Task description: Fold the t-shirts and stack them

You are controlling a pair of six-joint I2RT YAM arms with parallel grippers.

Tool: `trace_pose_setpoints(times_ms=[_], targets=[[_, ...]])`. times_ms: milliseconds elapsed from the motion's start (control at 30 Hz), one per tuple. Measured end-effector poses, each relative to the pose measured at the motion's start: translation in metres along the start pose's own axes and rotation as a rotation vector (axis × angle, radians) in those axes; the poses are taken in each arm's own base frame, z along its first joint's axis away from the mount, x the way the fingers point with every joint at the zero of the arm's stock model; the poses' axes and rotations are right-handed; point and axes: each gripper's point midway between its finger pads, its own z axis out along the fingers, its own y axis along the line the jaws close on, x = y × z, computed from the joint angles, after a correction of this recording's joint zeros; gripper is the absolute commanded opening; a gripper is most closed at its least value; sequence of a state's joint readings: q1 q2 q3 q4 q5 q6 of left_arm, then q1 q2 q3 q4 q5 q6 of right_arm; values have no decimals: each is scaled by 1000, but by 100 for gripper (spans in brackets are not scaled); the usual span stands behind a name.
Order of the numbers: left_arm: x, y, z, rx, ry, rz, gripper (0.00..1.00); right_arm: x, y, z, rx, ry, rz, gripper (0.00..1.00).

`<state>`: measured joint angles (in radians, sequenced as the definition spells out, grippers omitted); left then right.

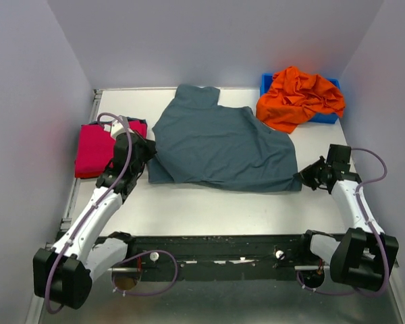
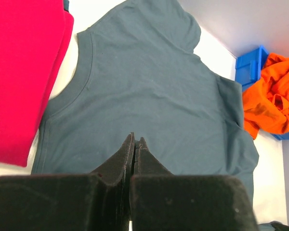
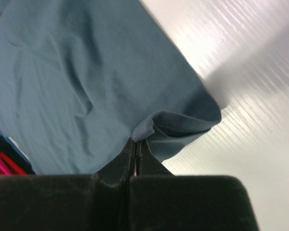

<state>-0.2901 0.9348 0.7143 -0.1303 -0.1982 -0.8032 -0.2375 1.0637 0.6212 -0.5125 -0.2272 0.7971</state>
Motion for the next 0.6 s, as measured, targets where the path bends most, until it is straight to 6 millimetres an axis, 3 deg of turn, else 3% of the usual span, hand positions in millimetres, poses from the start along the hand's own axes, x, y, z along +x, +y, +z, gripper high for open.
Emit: trace_pose_setpoints(times_ms=[233,600], targets=[[6,-4,38,-43,47,35,0,-29,26,12,-2,-4,16,1],[-24,-45,94,-34,33,85,0,-46,33,49,52,47,59,1]])
